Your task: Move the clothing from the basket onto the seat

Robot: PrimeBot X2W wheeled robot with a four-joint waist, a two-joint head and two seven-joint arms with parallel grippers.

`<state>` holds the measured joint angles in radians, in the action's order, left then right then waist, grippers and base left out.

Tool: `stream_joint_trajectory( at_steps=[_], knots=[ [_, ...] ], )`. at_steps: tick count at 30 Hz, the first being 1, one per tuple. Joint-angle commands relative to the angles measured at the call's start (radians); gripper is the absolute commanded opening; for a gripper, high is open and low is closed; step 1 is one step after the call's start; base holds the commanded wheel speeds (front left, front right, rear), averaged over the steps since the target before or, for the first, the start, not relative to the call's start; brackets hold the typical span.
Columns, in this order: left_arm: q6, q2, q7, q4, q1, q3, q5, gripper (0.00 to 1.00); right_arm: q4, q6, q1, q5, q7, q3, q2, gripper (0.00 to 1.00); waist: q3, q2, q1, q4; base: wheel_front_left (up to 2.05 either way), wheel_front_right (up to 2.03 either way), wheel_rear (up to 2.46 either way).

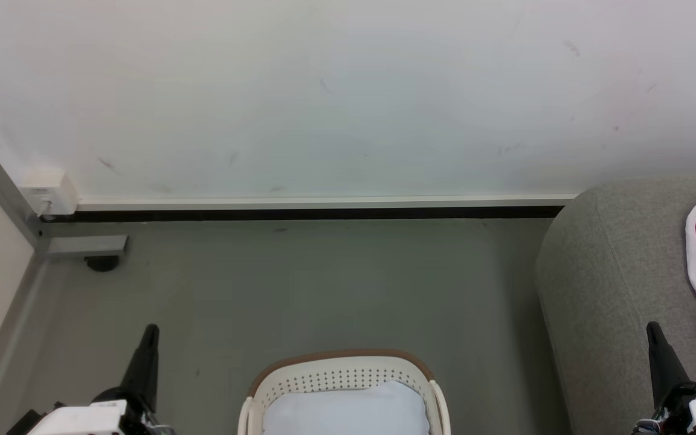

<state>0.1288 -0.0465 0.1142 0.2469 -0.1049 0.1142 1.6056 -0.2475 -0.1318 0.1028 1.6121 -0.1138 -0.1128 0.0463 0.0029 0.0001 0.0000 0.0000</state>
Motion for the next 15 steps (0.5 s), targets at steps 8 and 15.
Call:
stream_joint_trajectory(
  at_steps=[8,15],
  knots=[
    [0.004,-0.007,0.004,-0.003,-0.01,0.003,0.013,0.0,0.005,0.002,0.013,0.002,-0.004,-0.004,0.007,0.0,0.0,-0.0001,0.0,0.0,0.0,0.0,0.0],
    [0.004,-0.007,0.004,-0.003,-0.01,0.002,0.013,0.0,0.005,0.002,0.013,0.002,-0.004,-0.004,0.007,0.0,0.0,-0.0001,0.0,0.0,0.0,0.0,0.0]
  ],
)
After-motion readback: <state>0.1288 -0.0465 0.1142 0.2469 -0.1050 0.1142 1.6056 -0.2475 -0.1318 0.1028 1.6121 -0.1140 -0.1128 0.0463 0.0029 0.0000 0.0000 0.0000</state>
